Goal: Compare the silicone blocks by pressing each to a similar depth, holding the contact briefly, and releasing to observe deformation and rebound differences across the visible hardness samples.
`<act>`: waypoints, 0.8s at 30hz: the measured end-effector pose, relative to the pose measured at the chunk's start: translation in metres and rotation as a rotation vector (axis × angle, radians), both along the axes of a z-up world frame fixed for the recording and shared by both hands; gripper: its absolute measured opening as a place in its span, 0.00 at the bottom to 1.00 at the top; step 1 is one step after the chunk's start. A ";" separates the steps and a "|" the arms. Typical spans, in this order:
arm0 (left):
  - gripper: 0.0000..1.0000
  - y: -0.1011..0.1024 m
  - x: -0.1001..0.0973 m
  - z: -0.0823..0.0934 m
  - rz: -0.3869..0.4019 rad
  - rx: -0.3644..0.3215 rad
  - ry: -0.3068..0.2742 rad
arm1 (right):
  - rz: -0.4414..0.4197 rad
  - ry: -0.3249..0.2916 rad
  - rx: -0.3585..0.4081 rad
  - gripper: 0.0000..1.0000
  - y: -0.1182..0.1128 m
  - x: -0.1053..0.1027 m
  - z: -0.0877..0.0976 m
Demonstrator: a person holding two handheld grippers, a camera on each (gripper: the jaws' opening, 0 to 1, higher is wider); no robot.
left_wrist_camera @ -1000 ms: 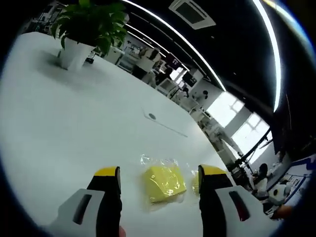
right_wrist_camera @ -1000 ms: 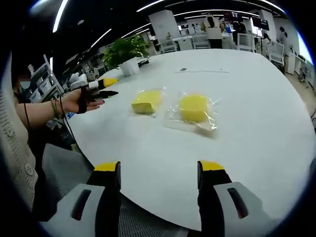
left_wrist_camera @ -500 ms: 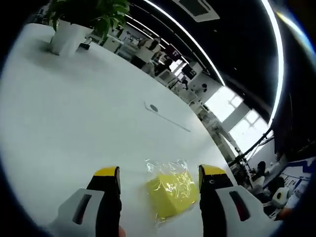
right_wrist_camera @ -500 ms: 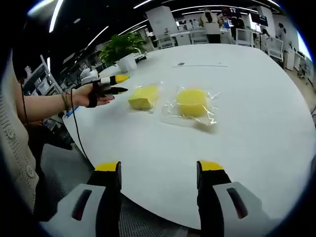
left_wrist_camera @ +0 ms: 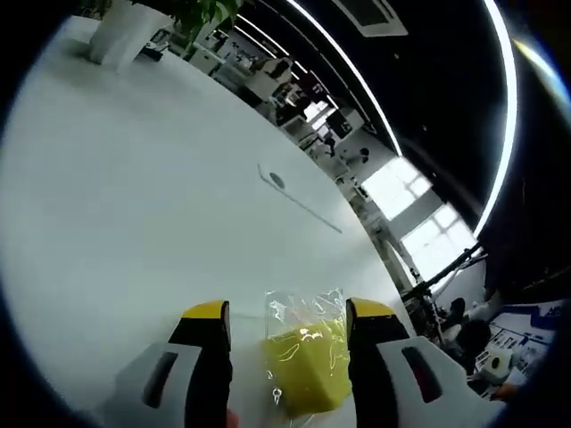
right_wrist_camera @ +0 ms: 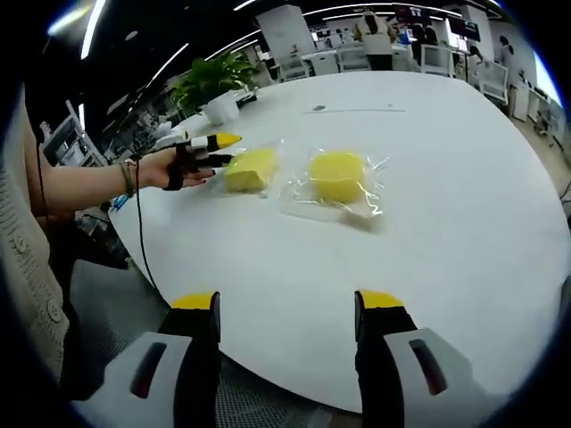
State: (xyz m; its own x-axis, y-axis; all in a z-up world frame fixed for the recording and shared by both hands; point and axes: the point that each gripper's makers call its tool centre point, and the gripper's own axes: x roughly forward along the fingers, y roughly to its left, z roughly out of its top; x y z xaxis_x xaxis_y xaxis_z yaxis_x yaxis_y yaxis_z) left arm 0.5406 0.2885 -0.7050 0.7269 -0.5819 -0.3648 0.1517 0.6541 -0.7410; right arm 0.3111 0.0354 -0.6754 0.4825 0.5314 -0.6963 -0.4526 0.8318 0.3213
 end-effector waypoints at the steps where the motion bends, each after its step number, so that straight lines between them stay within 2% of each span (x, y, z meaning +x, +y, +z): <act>1: 0.49 -0.002 0.000 -0.002 -0.002 -0.012 0.003 | -0.001 0.002 0.000 0.56 0.000 0.000 0.000; 6: 0.35 -0.013 0.002 -0.011 -0.023 -0.073 0.011 | 0.004 0.015 -0.007 0.56 -0.001 -0.004 -0.005; 10: 0.24 -0.018 0.000 -0.019 -0.050 -0.069 0.012 | 0.000 0.020 -0.009 0.56 -0.002 -0.006 -0.008; 14: 0.13 -0.016 0.001 -0.018 -0.023 -0.125 0.005 | -0.001 0.018 -0.011 0.55 -0.003 -0.007 -0.008; 19: 0.07 -0.019 -0.001 -0.011 -0.025 -0.149 -0.016 | -0.003 0.021 -0.015 0.55 -0.004 -0.007 -0.009; 20: 0.00 -0.021 -0.001 -0.008 -0.026 -0.153 -0.033 | -0.004 0.019 -0.015 0.55 -0.005 -0.007 -0.009; 21: 0.00 -0.018 0.001 -0.002 -0.002 -0.154 -0.051 | -0.004 0.018 -0.014 0.55 -0.004 -0.007 -0.008; 22: 0.00 -0.019 -0.003 -0.006 -0.013 -0.141 -0.018 | -0.004 0.019 -0.014 0.54 -0.004 -0.007 -0.008; 24: 0.00 -0.021 -0.003 -0.001 -0.021 -0.146 -0.029 | -0.001 0.019 -0.016 0.54 -0.004 -0.008 -0.009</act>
State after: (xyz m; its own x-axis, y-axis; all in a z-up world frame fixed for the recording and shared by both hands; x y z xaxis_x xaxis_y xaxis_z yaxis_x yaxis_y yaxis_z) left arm 0.5377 0.2677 -0.7065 0.7234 -0.6420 -0.2542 0.1870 0.5366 -0.8229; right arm 0.3031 0.0312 -0.6841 0.4697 0.5196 -0.7137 -0.4456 0.8375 0.3163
